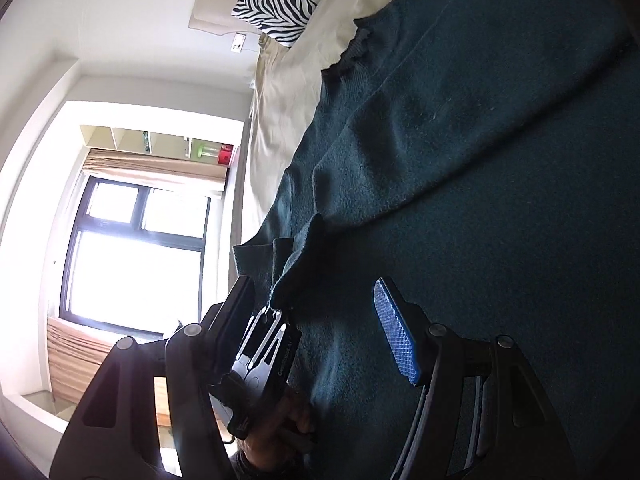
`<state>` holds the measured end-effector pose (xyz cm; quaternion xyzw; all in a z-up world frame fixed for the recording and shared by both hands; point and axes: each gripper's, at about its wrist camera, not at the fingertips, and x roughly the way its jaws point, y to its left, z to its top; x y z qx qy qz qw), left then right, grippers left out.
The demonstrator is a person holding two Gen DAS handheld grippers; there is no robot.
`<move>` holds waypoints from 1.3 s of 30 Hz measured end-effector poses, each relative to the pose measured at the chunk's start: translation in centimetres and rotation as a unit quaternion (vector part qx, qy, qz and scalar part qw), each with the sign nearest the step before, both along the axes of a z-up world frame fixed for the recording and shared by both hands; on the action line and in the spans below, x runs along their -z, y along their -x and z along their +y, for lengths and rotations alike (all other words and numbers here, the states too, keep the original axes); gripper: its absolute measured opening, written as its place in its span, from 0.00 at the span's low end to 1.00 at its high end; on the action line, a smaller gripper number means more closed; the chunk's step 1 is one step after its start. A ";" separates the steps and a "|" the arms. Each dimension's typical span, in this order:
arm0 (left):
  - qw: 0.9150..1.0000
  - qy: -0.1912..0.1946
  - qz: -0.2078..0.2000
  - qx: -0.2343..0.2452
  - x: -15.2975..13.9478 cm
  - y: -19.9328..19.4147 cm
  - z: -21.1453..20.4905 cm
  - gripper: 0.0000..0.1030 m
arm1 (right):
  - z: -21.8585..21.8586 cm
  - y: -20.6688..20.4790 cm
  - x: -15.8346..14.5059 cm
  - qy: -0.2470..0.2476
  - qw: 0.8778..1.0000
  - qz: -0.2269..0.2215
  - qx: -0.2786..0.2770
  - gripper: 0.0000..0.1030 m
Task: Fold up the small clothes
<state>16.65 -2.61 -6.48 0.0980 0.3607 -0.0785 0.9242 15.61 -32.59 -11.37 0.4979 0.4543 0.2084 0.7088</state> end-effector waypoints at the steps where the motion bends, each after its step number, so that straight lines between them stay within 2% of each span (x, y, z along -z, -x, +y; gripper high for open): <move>1: 1.000 0.001 -0.005 -0.001 0.0 0.2 0.1 0.13 | 0.9 -1.2 0.6 -0.012 1.000 0.014 -0.006 0.60; 4: 1.000 0.012 -0.019 -0.005 -0.5 0.5 0.3 0.13 | 4.3 -4.1 1.6 -0.043 0.998 0.027 -0.042 0.60; 9: 0.999 0.042 -0.024 -0.013 -0.8 0.4 1.4 0.14 | 9.2 -7.6 3.3 -0.034 0.993 0.073 -0.088 0.57; 11: 0.998 0.054 -0.024 -0.015 -1.0 0.5 1.8 0.14 | 10.7 -8.5 3.7 -0.023 0.992 0.077 -0.101 0.38; 12: 0.998 0.066 -0.020 -0.015 -1.0 0.5 2.2 0.18 | 11.3 -8.9 3.7 -0.016 0.991 0.074 -0.109 0.27; 14: 0.995 0.097 -0.022 -0.017 -1.6 1.2 3.2 0.32 | 11.5 -9.4 2.8 0.003 0.992 0.060 -0.109 0.16; 15: 0.993 0.111 -0.029 -0.020 -1.9 1.6 3.7 0.44 | 11.3 -9.5 2.1 0.014 0.993 0.049 -0.110 0.10; 16: 0.992 0.121 -0.033 -0.024 -2.1 2.1 4.1 0.51 | 10.8 -9.6 1.3 0.025 0.993 0.038 -0.108 0.09; 23: 0.984 0.173 -0.007 -0.033 -2.3 3.9 5.7 0.51 | 3.6 -10.3 -3.8 0.079 0.995 -0.009 -0.064 0.08; 26: 0.980 0.193 0.004 -0.042 -2.3 4.2 6.7 0.51 | 0.6 -10.5 -5.1 0.128 0.990 -0.016 -0.053 0.08; 32: 0.969 0.237 0.019 -0.062 -2.5 3.9 9.0 0.50 | -6.2 -10.4 -3.7 0.182 0.983 0.012 -0.018 0.08; 35: 0.965 0.252 0.021 -0.069 -3.0 3.3 9.9 0.43 | -9.9 -9.9 -2.5 0.188 0.982 0.021 0.006 0.08; 39: 0.962 0.262 0.020 -0.079 -3.7 2.3 10.9 0.39 | -11.7 -9.6 -1.9 0.220 0.975 0.023 0.018 0.08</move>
